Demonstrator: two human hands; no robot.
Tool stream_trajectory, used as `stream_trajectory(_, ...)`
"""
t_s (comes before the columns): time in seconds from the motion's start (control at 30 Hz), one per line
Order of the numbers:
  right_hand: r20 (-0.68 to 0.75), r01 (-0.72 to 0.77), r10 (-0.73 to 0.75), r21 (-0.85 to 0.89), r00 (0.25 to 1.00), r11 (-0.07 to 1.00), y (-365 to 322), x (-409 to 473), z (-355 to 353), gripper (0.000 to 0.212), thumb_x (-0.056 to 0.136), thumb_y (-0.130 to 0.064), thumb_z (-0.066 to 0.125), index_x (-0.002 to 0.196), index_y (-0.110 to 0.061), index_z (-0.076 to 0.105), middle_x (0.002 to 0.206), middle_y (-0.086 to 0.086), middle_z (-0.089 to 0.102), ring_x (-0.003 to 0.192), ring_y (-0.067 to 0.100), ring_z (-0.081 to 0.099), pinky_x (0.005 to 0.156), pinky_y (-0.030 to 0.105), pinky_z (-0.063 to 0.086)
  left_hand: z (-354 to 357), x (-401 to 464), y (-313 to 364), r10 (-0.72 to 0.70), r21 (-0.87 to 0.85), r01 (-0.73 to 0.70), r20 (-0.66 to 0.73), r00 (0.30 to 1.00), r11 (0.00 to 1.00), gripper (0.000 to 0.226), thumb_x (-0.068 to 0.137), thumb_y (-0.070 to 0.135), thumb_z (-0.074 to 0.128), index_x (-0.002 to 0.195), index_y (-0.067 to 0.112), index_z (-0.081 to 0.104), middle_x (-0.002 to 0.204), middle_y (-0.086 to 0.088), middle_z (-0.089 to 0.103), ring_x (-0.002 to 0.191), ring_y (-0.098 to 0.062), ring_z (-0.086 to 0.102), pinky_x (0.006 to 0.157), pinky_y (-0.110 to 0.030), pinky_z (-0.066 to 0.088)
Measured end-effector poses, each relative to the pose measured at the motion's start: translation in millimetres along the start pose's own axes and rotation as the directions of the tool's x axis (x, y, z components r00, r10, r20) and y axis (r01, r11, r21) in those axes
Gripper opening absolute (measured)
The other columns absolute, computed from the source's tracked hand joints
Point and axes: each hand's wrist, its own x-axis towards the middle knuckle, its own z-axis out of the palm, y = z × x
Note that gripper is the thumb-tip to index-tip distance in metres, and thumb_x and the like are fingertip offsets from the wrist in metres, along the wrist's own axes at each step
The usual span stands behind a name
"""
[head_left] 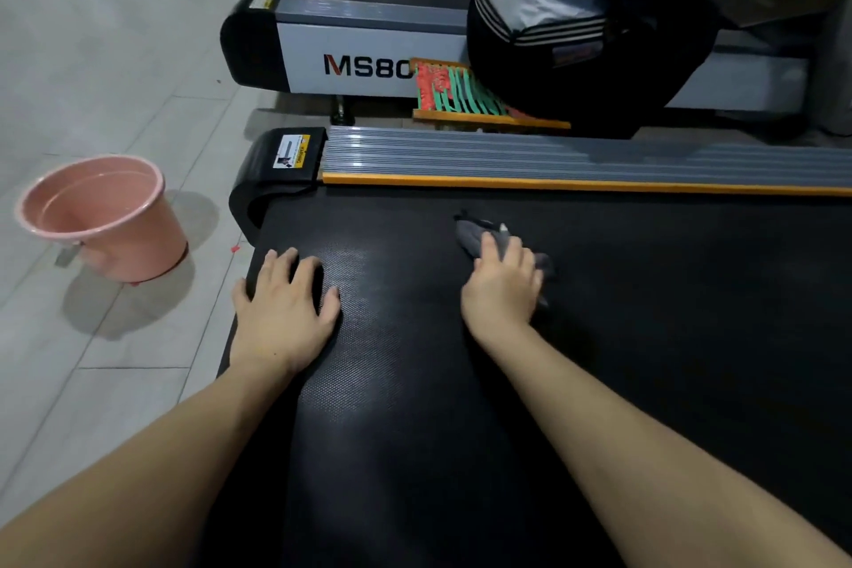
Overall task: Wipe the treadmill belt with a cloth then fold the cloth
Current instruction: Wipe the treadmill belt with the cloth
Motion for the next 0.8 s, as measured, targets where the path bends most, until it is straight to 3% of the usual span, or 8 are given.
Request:
stream_trajectory(0.17, 0.172, 0.402, -0.418, 0.122, 0.892, 0.908, -92, -46, 19, 0.049, 0.098, -0.028, 0.038, 0.146, -0.032, 0.042, 0.158, 0.008, 0.031, 0.145, 0.034, 0.024, 0.119, 0.054, 0.015, -5, -5, 0, 0.018, -0.023, -0.021, -0.101, 0.995, 1.0, 0.042, 0.092, 0.043, 0.039, 0.123, 0.021, 0.055, 0.138, -0.004, 0.053, 0.135, -0.025, 0.042, 0.108, -0.05, 0.033)
stream_trajectory(0.27, 0.229, 0.592, -0.631, 0.218, 0.741, 0.776, -63, -28, 10, 0.043, 0.102, -0.034, 0.038, 0.144, -0.035, 0.045, 0.156, 0.003, 0.035, 0.145, 0.026, 0.028, 0.12, 0.049, 0.021, -16, -17, -9, 0.093, 0.007, -0.092, -0.06, 0.994, 0.996, 0.04, 0.094, 0.039, 0.037, 0.122, 0.024, 0.061, 0.137, 0.002, 0.055, 0.128, -0.024, 0.045, 0.102, -0.045, 0.038)
stream_trajectory(0.33, 0.204, 0.648, -0.679, 0.204, 0.705, 0.734, -18, -14, 1, 0.044, 0.099, -0.037, 0.037, 0.14, -0.032, 0.051, 0.15, 0.002, 0.044, 0.139, 0.025, 0.038, 0.113, 0.048, 0.034, -26, -26, -17, 0.133, 0.038, -0.135, 0.047, 0.99, 0.99, 0.038, 0.101, 0.041, 0.039, 0.13, 0.029, 0.06, 0.147, 0.005, 0.05, 0.137, -0.02, 0.041, 0.108, -0.043, 0.033)
stream_trajectory(0.43, 0.142, 0.445, -0.459, 0.12, 0.877, 0.887, 62, 4, -20, 0.04, 0.102, -0.028, 0.045, 0.141, -0.026, 0.052, 0.15, 0.007, 0.046, 0.139, 0.028, 0.04, 0.112, 0.048, 0.035, -47, -36, -20, 0.088, 0.062, -0.1, 0.173, 0.981, 0.993, 0.049, 0.098, 0.058, 0.042, 0.139, 0.035, 0.055, 0.156, 0.003, 0.039, 0.145, -0.02, 0.031, 0.116, -0.043, 0.029)
stream_trajectory(0.5, 0.119, 0.237, -0.239, 0.033, 0.964, 0.971, 100, 6, -36, 0.042, 0.104, -0.029, 0.042, 0.145, -0.025, 0.047, 0.152, 0.008, 0.041, 0.139, 0.029, 0.036, 0.114, 0.046, 0.031, -58, -41, -18, 0.029, 0.047, -0.046, 0.312, 0.95, 0.998, 0.072, 0.09, 0.074, 0.047, 0.151, 0.036, 0.043, 0.165, -0.001, 0.024, 0.151, -0.024, 0.02, 0.122, -0.043, 0.023)
stream_trajectory(0.6, 0.079, -0.008, 0.009, -0.016, 0.997, 1.0, 84, -4, -39, 0.045, 0.102, -0.031, 0.039, 0.146, -0.027, 0.042, 0.151, 0.009, 0.037, 0.136, 0.032, 0.034, 0.112, 0.051, 0.029, -65, -48, -11, -0.032, -0.022, 0.055, 0.582, 0.812, 0.998, 0.114, 0.074, 0.079, 0.065, 0.162, 0.033, 0.009, 0.17, -0.006, -0.012, 0.156, -0.028, -0.009, 0.127, -0.043, 0.005)
stream_trajectory(0.67, 0.104, -0.158, 0.156, 0.003, 0.982, 0.987, 43, -19, -36, 0.052, 0.096, -0.031, 0.042, 0.148, -0.027, 0.038, 0.154, 0.014, 0.032, 0.138, 0.037, 0.029, 0.114, 0.053, 0.023, -64, -48, -5, -0.054, 0.034, 0.042, 0.623, 0.78, 0.999, 0.126, 0.071, 0.075, 0.072, 0.162, 0.032, -0.003, 0.167, -0.009, -0.022, 0.154, -0.031, -0.017, 0.127, -0.047, 0.002)
stream_trajectory(0.8, 0.251, -0.039, 0.021, 0.065, 0.968, 0.997, -31, -47, -35, 0.07, 0.088, -0.036, 0.037, 0.155, -0.026, 0.021, 0.159, 0.016, 0.023, 0.141, 0.039, 0.025, 0.116, 0.053, 0.02, -61, -42, 6, -0.108, 0.151, 0.019, 0.609, 0.785, 0.988, 0.129, 0.071, 0.072, 0.075, 0.162, 0.029, -0.006, 0.167, -0.013, -0.022, 0.155, -0.035, -0.014, 0.126, -0.051, 0.006)
